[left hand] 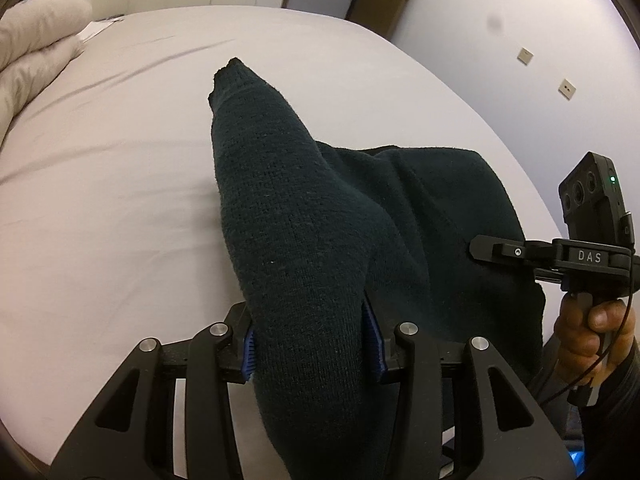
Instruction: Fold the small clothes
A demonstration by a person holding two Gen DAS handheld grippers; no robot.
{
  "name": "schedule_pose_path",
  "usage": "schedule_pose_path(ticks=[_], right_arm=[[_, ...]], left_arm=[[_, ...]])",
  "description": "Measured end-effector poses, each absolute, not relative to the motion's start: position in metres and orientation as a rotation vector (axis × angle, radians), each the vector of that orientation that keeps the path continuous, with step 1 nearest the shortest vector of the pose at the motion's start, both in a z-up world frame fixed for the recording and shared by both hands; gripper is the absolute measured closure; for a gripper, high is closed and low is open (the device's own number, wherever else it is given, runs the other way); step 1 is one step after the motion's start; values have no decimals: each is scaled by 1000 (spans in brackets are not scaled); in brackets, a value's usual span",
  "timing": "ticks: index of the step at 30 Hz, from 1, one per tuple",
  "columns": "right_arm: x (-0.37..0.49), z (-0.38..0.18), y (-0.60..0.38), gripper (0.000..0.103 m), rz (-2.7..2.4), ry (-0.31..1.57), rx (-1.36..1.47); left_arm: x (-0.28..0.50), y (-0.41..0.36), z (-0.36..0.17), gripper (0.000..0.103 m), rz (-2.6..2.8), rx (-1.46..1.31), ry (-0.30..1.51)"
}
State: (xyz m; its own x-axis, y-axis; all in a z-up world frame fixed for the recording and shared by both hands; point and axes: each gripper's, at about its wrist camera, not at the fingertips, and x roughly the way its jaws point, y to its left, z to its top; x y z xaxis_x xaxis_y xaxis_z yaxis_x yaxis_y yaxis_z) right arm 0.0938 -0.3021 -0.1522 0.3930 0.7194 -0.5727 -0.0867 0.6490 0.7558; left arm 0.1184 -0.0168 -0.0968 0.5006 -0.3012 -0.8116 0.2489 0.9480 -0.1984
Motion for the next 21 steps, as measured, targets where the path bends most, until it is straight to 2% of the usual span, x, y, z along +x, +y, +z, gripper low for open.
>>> schedule_pose_path(ticks=[5, 9, 10, 13, 14, 17, 21], right_arm=[[105, -154, -288, 78, 566, 1058, 705], [113, -168, -295, 78, 548, 1066, 702], [116, -177, -295, 78, 533, 1080, 715], [122, -212, -309, 75, 527, 1114, 822], [121, -220, -313, 75, 542, 1101, 867], [115, -231, -325, 74, 591, 1040, 967], [106, -215, -338, 58, 499, 1050, 942]], left_arm=[[132, -33, -95, 62, -334, -66, 972], [146, -20, -119, 58, -338, -84, 984], [152, -21, -125, 56, -334, -106, 994], [158, -8, -144, 37, -352, -214, 995], [157, -3, -149, 28, -358, -245, 987], [155, 0, -152, 26, -387, -293, 968], [146, -4, -137, 25, -334, -248, 966]])
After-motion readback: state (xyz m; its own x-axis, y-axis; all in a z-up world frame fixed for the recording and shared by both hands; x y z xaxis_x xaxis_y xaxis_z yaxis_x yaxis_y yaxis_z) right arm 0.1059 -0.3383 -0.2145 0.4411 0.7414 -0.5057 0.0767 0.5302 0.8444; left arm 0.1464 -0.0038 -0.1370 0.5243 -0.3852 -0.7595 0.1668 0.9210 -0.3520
